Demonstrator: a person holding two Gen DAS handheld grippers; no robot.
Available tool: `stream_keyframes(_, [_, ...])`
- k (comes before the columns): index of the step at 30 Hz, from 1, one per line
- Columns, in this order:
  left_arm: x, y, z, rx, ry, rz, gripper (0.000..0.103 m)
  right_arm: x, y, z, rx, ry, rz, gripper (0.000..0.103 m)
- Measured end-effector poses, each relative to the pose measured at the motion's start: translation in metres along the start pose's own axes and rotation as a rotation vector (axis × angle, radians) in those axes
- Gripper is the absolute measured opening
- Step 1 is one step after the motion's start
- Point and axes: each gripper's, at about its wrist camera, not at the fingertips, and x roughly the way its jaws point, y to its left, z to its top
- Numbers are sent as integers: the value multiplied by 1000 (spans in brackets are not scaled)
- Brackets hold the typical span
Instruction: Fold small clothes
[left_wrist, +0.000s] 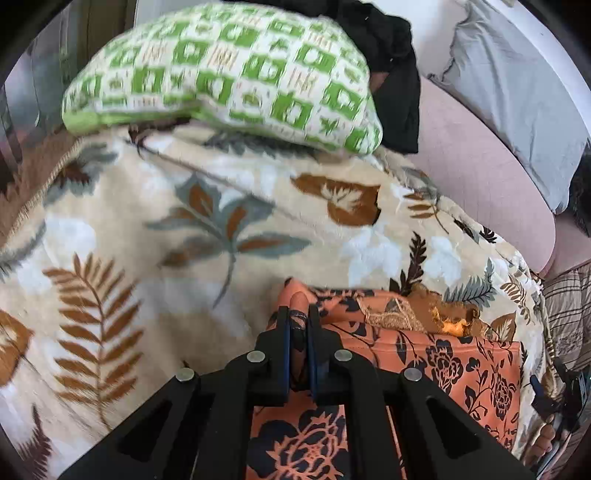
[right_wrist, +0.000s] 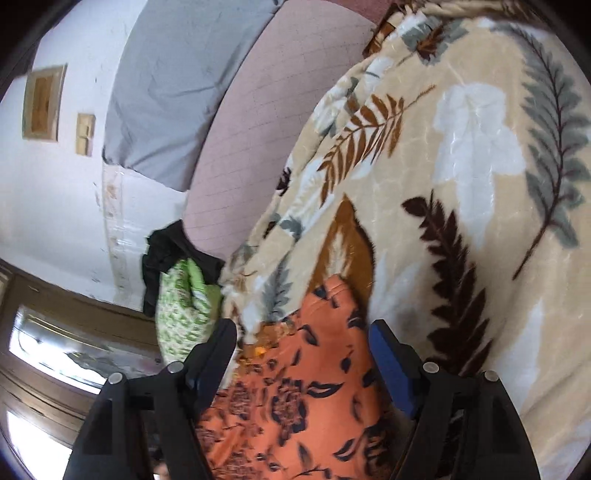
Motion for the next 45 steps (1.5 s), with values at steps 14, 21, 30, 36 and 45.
stream_keyframes(14, [21, 4, 46, 16, -104, 172, 3, 99, 57, -6, -402, 124, -493, 6])
stream_keyframes(21, [25, 29, 33, -78, -87, 128, 3, 92, 48, 1, -375, 18, -522, 7])
stream_keyframes(30, [-84, 8, -31, -44, -191, 113, 63, 16, 7, 21, 9, -155, -237, 11])
stream_keyframes(36, [-93, 27, -93, -183, -202, 184, 64, 26, 87, -53, -372, 68, -231, 11])
stream_keyframes(45, [2, 63, -100, -72, -38, 485, 64, 105, 88, -188, -622, 348, -411, 12])
